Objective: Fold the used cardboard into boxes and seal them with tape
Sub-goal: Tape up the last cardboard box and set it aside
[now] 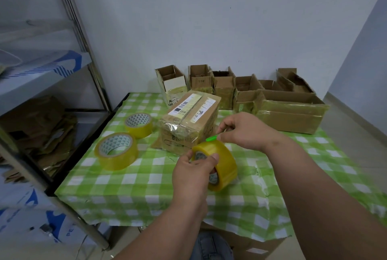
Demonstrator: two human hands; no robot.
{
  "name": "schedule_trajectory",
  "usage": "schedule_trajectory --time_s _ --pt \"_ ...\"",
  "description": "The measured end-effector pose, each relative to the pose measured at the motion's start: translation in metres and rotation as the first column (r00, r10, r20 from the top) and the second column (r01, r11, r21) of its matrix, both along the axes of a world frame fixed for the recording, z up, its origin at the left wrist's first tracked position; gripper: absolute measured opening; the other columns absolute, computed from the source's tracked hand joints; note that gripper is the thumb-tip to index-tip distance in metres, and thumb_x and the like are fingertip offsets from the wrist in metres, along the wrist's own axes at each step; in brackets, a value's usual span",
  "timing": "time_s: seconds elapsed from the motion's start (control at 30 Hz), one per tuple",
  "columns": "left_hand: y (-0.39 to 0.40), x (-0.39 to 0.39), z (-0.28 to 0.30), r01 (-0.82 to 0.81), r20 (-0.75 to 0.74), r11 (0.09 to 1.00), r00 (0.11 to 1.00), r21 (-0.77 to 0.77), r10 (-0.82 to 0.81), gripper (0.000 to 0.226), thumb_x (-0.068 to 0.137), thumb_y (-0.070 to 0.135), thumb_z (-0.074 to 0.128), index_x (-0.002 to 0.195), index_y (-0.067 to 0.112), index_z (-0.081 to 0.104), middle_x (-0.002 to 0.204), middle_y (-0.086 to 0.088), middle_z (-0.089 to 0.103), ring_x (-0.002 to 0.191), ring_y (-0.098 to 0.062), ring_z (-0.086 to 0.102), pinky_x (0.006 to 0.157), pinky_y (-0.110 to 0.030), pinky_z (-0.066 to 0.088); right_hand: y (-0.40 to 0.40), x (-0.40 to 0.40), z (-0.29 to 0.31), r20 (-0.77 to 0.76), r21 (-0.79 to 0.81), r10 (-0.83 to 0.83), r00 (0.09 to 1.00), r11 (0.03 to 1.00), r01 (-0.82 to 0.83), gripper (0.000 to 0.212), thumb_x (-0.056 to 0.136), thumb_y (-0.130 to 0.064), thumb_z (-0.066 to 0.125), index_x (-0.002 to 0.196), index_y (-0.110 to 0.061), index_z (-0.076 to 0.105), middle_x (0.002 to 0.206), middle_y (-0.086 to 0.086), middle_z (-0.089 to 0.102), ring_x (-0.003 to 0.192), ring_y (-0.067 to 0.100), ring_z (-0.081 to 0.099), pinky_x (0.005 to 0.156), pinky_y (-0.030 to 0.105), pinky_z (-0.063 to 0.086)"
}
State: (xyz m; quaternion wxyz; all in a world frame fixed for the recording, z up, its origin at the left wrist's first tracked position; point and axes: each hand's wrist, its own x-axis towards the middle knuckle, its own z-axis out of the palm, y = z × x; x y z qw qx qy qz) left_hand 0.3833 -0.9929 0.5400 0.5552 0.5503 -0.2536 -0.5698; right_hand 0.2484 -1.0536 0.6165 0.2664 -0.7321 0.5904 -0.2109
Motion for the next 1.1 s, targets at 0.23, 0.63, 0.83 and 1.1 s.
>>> schedule_trajectory --time_s 0.23,0.63,0.83,1.1 --pt "0.001 0.002 0.002 0.072 -0.028 0.997 0.997 -0.005 -0.072 0.104 0.055 0.024 0.091 0.146 0.023 0.040 0.114 -0.011 0.068 0.104 -0.026 0.067 0.096 -0.046 0.053 -0.002 0.011 0.000 -0.126 -0.026 -0.002 0.992 1.000 -0.002 0.006 0.085 -0.025 0.072 0.087 -0.020 0.073 0.070 -0.010 0.059 0.065 0.009 0.054 0.062 0.025 0.044" --pt "-0.007 0.012 0.006 0.157 -0.100 0.987 0.983 0.018 -0.154 0.066 0.075 0.009 0.081 0.127 0.030 0.046 0.082 -0.004 0.070 0.060 -0.016 0.061 0.068 -0.034 0.051 -0.004 0.019 0.005 -0.343 -0.087 0.018 0.939 0.995 -0.051 0.004 0.088 -0.034 0.066 0.090 -0.031 0.068 0.085 -0.014 0.059 0.087 0.011 0.054 0.079 0.029 0.046" --pt "-0.008 0.014 0.005 0.177 -0.102 0.984 0.979 0.017 -0.174 0.064 0.074 0.006 0.081 0.125 0.027 0.048 0.084 -0.008 0.069 0.056 -0.016 0.061 0.061 -0.031 0.053 -0.009 0.013 0.010 -0.456 -0.146 -0.019 0.890 0.988 -0.054 0.005 0.088 -0.034 0.063 0.089 -0.032 0.068 0.075 -0.016 0.054 0.086 0.014 0.054 0.085 0.033 0.045" --pt "-0.009 0.014 0.003 0.181 -0.061 0.983 0.982 -0.003 -0.181 0.066 0.072 0.005 0.082 0.124 0.026 0.048 0.084 -0.010 0.068 0.054 -0.017 0.060 0.062 -0.032 0.054 -0.011 0.012 0.008 -0.218 -0.057 0.045 0.975 0.997 -0.059 0.008 0.085 -0.026 0.071 0.078 -0.021 0.073 0.082 -0.011 0.068 0.081 0.009 0.060 0.073 0.029 0.050"
